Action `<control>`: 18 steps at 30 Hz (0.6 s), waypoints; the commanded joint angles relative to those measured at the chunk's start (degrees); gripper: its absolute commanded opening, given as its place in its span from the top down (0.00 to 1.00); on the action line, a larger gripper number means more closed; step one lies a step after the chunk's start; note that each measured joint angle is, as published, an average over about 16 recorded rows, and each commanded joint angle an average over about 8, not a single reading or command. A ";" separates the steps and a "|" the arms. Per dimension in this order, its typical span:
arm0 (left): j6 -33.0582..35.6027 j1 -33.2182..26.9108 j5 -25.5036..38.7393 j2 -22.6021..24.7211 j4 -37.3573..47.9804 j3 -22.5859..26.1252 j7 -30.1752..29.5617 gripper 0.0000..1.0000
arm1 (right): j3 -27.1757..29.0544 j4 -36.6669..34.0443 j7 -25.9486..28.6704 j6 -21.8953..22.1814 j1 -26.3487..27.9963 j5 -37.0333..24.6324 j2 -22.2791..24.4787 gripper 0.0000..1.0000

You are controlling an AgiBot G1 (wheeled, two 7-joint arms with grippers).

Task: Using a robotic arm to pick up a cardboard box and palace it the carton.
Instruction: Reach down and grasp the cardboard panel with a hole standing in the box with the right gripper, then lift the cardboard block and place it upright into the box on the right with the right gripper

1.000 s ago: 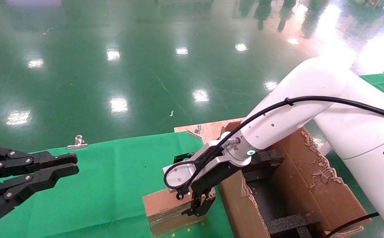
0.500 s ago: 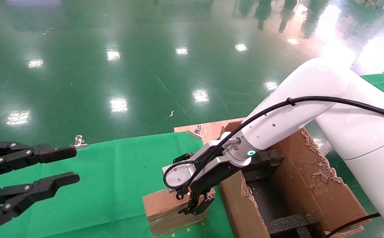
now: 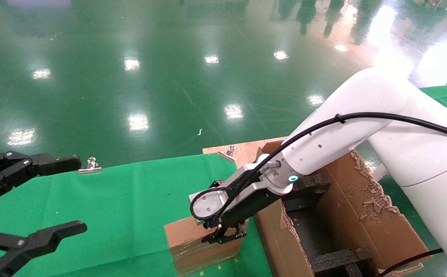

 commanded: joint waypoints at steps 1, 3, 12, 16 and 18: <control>0.00 0.00 0.00 0.00 0.00 0.00 0.00 0.00 | 0.03 0.00 0.00 -0.01 -0.03 0.04 0.02 1.00; 0.00 0.00 0.00 0.00 0.00 0.00 0.00 0.00 | 0.04 0.00 0.00 -0.02 -0.04 0.05 0.03 1.00; 0.00 0.00 0.00 0.00 0.01 0.00 0.00 0.00 | 0.34 -0.65 0.42 0.09 0.93 0.70 0.28 1.00; 0.00 -0.01 -0.01 0.00 0.02 0.01 0.01 0.00 | 1.27 -2.27 0.11 -0.23 3.61 2.70 0.82 1.00; 0.00 -0.01 -0.01 0.00 0.02 0.02 0.01 0.00 | 1.68 -3.39 -0.59 -0.64 5.61 4.13 1.20 1.00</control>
